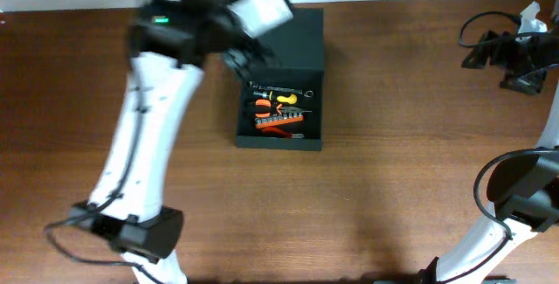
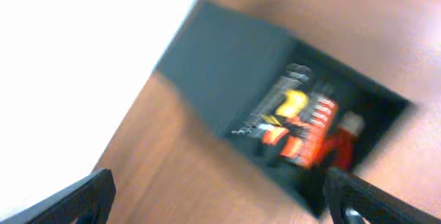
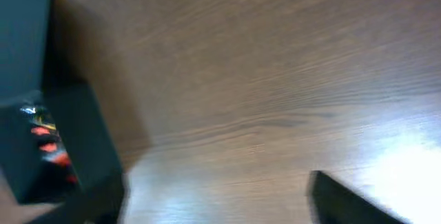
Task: Pack container
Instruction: 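Release the socket rail into the box and raise the left arm, then bring both grippers to the raised lid edges on either side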
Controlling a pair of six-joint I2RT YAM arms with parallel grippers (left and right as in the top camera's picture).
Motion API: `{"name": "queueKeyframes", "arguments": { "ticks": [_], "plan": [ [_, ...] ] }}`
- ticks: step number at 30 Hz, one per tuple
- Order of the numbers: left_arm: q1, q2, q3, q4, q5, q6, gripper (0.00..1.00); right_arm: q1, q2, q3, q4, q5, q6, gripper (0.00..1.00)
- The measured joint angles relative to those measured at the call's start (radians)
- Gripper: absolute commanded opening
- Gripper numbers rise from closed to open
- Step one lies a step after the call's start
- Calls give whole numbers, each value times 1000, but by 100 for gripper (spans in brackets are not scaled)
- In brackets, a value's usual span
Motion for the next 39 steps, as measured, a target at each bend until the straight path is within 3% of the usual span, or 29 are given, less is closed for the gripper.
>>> {"name": "queueKeyframes", "arguments": {
  "ticks": [2,3,6,7,8,14,24,31,39],
  "plan": [
    [80,-6,3,45,-22,-122,66,2,0,0,6,-43,-2,43],
    [130,-3,3,57,-24,-200,44,3,0,0,14,-62,3,34],
    [257,25,2,69,0,-346,37,19,0,0,60,-114,42,7],
    [295,40,2,70,22,-380,15,31,0,0,85,-125,60,4],
    [329,57,2,70,51,-412,10,47,0,-1,112,-136,85,4],
    [454,219,2,70,341,-504,2,185,2,-14,258,-182,165,4],
    [450,489,-2,103,698,-528,2,392,140,-15,369,-294,190,4],
    [445,560,-2,144,774,-531,2,398,316,-17,379,-345,194,4],
    [410,639,-2,165,789,-531,2,401,402,-19,399,-351,177,4]
  ]
}}
